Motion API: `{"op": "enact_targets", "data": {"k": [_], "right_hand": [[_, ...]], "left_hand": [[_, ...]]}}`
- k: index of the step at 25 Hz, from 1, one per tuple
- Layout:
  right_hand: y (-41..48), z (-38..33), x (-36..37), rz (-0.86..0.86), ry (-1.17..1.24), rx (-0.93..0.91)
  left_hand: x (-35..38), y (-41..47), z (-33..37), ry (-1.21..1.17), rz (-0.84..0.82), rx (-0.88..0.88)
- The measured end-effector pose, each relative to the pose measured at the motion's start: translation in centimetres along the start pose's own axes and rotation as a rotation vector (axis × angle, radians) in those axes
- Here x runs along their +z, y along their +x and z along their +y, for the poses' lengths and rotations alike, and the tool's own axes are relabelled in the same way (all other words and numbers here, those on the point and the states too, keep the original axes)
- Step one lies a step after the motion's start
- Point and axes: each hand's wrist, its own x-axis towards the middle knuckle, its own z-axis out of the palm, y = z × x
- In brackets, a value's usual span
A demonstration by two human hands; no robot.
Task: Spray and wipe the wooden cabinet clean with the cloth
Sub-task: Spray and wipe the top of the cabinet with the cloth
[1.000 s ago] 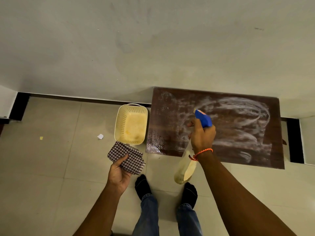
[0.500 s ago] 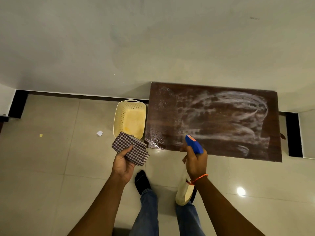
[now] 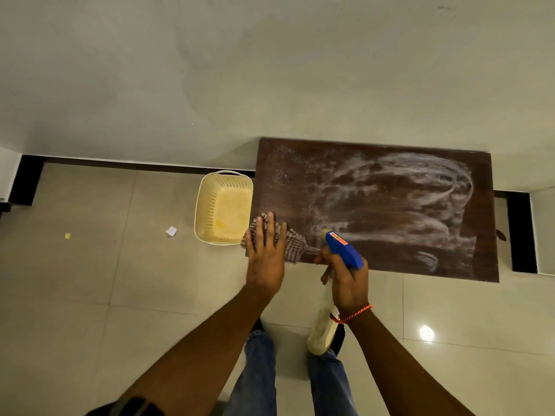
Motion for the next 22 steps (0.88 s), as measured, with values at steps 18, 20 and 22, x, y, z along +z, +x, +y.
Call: {"op": "enact_targets", "data": {"k": [18,20,22], "right_hand": [[1.4,1.1,-1.5,-0.072,0.109,0.043],[2.1,1.1,-1.7,-0.074,0.142,0.054],[3.1,0.8,-1.4,-0.07,0.158,0.03]], "left_hand": [[4.4,2.0,3.1,-0.128,0.049,-0.362],[3.2,4.9,3.2,-0.106,0.069,-0.394],[1.9,8.1,3.5,-0.106,0.06,-0.41]]}}
